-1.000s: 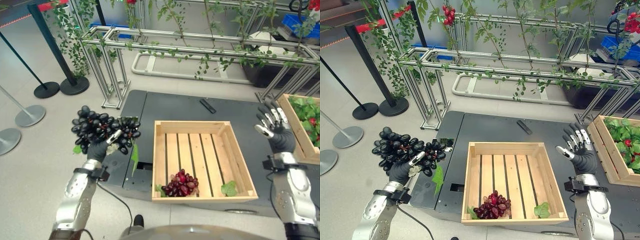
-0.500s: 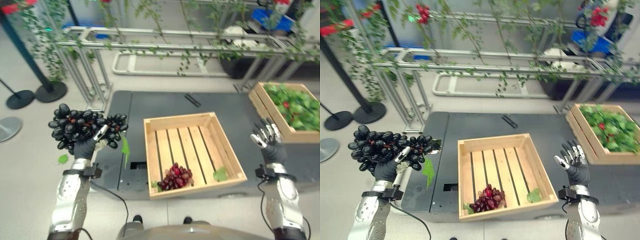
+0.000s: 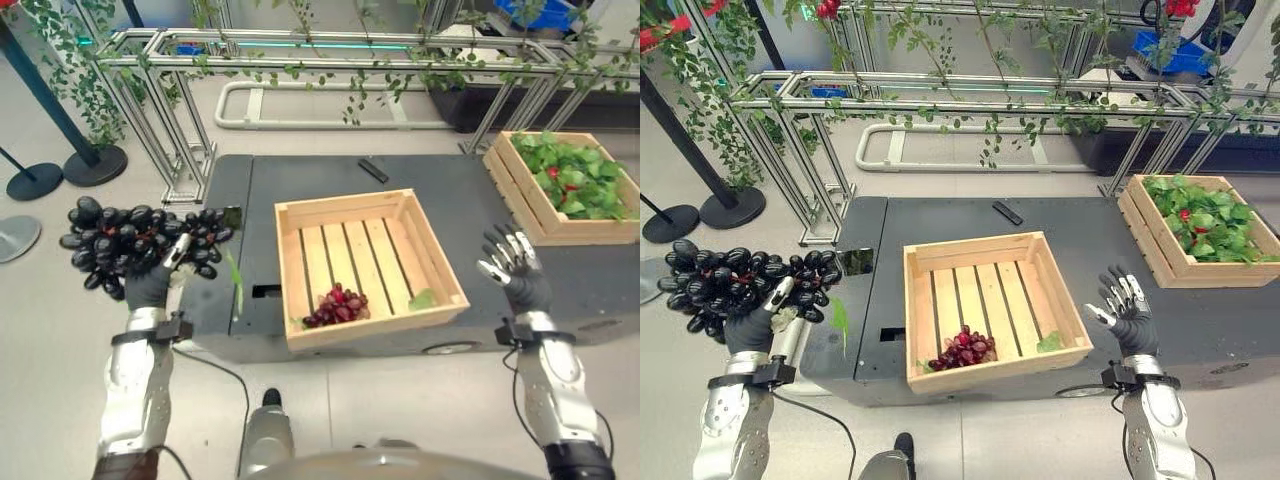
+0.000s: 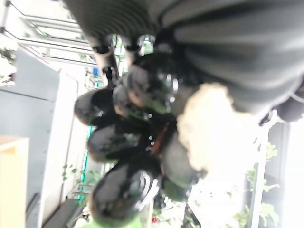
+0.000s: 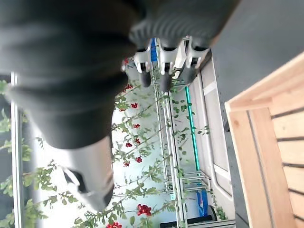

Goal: Pick up the fruits from the basket on one side to the basket on the other side

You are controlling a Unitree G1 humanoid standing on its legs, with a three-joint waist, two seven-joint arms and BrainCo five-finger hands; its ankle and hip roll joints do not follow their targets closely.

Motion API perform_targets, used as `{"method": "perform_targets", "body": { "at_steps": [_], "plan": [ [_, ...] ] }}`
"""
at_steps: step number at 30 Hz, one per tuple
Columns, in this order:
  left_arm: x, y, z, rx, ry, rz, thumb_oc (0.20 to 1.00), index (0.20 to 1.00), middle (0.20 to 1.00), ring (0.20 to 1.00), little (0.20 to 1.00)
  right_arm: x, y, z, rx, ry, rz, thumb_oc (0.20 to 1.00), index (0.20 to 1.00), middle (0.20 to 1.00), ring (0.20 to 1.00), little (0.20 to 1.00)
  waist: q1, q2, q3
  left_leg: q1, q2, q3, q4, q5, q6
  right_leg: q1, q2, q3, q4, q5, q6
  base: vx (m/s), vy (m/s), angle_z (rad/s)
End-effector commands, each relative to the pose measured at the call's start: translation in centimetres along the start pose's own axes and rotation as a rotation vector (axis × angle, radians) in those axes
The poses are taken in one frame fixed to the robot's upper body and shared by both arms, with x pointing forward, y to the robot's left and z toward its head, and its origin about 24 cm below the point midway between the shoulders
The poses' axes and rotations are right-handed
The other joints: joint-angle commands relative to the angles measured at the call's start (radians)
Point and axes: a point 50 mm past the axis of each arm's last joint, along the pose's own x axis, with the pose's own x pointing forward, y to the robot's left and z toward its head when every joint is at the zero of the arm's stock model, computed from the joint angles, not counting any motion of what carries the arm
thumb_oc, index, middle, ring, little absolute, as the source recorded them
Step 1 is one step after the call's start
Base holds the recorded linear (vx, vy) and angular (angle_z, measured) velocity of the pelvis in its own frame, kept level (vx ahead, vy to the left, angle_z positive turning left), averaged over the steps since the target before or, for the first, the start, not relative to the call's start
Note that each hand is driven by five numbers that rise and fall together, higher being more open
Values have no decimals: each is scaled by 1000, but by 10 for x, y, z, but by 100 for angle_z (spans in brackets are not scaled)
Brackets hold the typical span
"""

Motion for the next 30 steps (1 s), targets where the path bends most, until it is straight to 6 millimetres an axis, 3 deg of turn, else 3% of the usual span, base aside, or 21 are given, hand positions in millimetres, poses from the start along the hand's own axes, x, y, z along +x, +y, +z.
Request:
{"method": "perform_targets", "body": {
  "at_steps": [1,2,3,6,8,9,10,13,18,26,30],
  "plan": [
    [17,-11,38,28,-205,-91,200,200,200,200,200,-2,-11,27,-50,-132,-14,1000,1000,1000,1000,1000,-36,6,-27,-115,-30,-85,-64,146,-15,185,16,1,-213,33,61,-247,-256,68],
    [16,-13,27,10,-163,-86,200,200,200,200,200,-5,-18,30,-92,-130,-28,1000,1000,1000,1000,1000,-55,27,-5,-105,-13,-96,-118,181,-43,198,31,-19,-237,50,52,-235,-227,80],
    [13,-15,20,-8,-133,-86,200,200,200,200,200,-9,-22,29,-99,-129,-49,1000,1000,1000,1000,1000,-67,30,3,-99,-5,-78,-136,187,-50,209,32,-38,-257,61,51,-315,-280,83],
    [12,-18,15,3,-112,-109,200,200,200,200,200,-10,-27,32,-121,-134,-76,1000,1000,1000,1000,1000,-84,21,19,-88,-3,-32,-92,156,-39,205,15,-69,-276,85,50,-238,-129,73],
    [12,-19,14,3,-108,-122,200,200,200,200,200,-9,-25,30,-121,-122,-70,1000,1000,1000,1000,1000,-106,-1,8,-51,-57,-24,76,37,-16,183,-25,-95,-311,137,61,-260,-82,27],
    [12,-19,14,3,-109,-122,200,200,200,200,200,-9,-25,30,-120,-122,-70,1000,1000,1000,1000,1000,-107,1,8,-56,-56,-26,82,36,-14,181,-23,-96,-313,139,61,-190,-28,27],
    [12,-21,16,6,-113,-136,200,200,200,200,200,-11,-25,27,-127,-107,-70,1000,1000,1000,1000,1000,-123,-1,-9,-7,-88,-1,128,-52,2,175,-40,-116,-327,141,63,-137,16,45],
    [12,-23,14,-3,-111,-138,200,200,200,200,200,-11,-24,23,-112,-98,-82,1000,1000,1000,1000,1000,-149,7,-35,89,-105,14,114,-134,17,164,-50,-136,-321,150,67,-69,68,49],
    [16,-31,11,-8,-96,-168,200,200,200,200,200,-14,-27,20,-96,-92,-111,1000,1000,1000,1000,1000,-182,29,-68,183,-103,22,-76,-111,9,146,-57,-172,-330,178,89,-15,135,39],
    [9,-28,10,9,-78,-177,200,200,200,200,200,-12,-16,6,-97,-30,-69,1000,1000,1000,1000,1000,-161,9,-69,201,-145,41,-48,-163,42,151,-119,-182,-303,200,125,15,141,4],
    [9,-29,14,17,-92,-190,200,200,200,200,200,-8,-1,-1,-47,-9,-10,1000,1000,1000,1000,1000,-126,1,-78,186,-165,41,-35,-173,63,128,-157,-207,-259,202,150,8,198,-4]
  ]
}}
